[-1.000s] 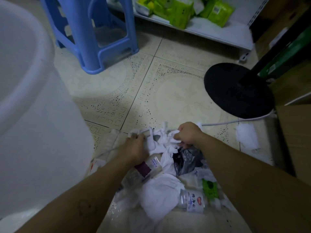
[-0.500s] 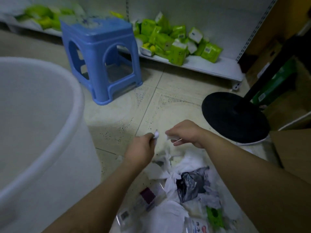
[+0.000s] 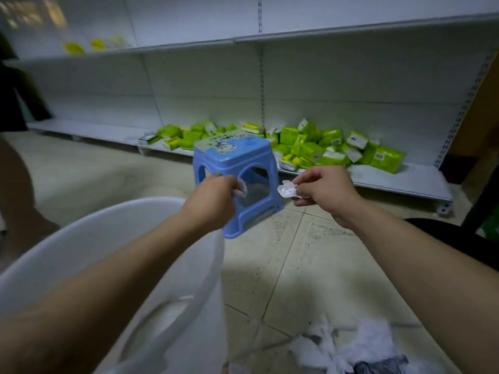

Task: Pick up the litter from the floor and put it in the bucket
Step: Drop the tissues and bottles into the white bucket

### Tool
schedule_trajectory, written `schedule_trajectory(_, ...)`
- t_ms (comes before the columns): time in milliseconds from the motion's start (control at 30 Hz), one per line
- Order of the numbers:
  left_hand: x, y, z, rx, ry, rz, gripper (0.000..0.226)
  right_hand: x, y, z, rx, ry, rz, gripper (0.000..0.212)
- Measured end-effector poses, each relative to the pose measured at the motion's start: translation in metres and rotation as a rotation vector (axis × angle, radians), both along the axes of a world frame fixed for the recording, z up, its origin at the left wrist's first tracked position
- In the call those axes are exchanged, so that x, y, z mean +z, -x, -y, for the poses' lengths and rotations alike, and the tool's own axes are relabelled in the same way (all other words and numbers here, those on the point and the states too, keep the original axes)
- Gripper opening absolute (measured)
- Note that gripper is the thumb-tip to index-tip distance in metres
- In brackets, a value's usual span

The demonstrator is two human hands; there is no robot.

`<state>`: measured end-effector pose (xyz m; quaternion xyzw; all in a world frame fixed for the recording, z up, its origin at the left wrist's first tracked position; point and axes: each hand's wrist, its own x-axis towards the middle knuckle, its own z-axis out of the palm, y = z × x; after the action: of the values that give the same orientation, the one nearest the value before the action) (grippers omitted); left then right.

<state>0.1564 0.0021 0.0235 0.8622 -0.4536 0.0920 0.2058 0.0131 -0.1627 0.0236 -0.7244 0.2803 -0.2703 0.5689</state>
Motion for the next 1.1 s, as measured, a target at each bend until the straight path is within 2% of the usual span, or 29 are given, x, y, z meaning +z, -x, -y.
schedule_trajectory(67, 0.003, -0.014, -0.034, 0.077, -0.001, 0.041, 0.019, 0.000, -0.017, -0.027, 0.063, 0.029, 0.008, 0.024)
schedule_trajectory(100, 0.002, -0.019, -0.050, 0.117, -0.033, 0.052, 0.025, -0.001, -0.028, -0.041, 0.105, 0.074, -0.007, 0.023)
schedule_trajectory(200, -0.013, -0.028, -0.095, 0.195, -0.291, -0.002, 0.040, -0.003, -0.056, -0.086, 0.249, 0.232, -0.050, 0.020)
schedule_trajectory(300, -0.026, -0.035, -0.138, 0.137, -0.468, -0.107, 0.030, -0.013, -0.075, -0.121, 0.389, 0.410, -0.128, 0.013)
schedule_trajectory(400, -0.028, -0.042, -0.164, 0.165, -0.512, -0.134, 0.038, -0.030, -0.083, -0.138, 0.503, 0.693, -0.364, 0.022)
schedule_trajectory(467, -0.026, -0.046, -0.161, 0.164, -0.440, -0.116, 0.042, -0.031, -0.079, -0.132, 0.463, 0.805, -0.412, 0.034)
schedule_trajectory(567, -0.020, -0.036, -0.131, 0.098, -0.302, -0.063, 0.049, -0.019, -0.061, -0.100, 0.354, 0.830, -0.414, 0.053)
schedule_trajectory(667, -0.019, -0.009, -0.087, -0.078, -0.168, 0.028, 0.055, -0.006, -0.031, -0.058, 0.261, 0.859, -0.487, 0.068)
schedule_trajectory(800, -0.024, 0.032, -0.023, -0.308, -0.105, 0.154, 0.058, -0.002, 0.014, -0.011, 0.198, 0.904, -0.674, 0.082)
schedule_trajectory(900, -0.036, 0.061, 0.020, -0.346, -0.108, 0.076, 0.058, -0.011, 0.047, 0.012, 0.176, 0.901, -0.852, 0.087)
schedule_trajectory(1033, -0.087, 0.096, 0.053, -0.379, -0.253, -0.089, 0.056, -0.049, 0.088, 0.032, 0.167, 0.833, -0.946, 0.081)
schedule_trajectory(1100, -0.123, 0.107, 0.056, -0.357, -0.307, -0.165, 0.056, -0.080, 0.103, 0.038, 0.196, 0.735, -1.005, 0.078)
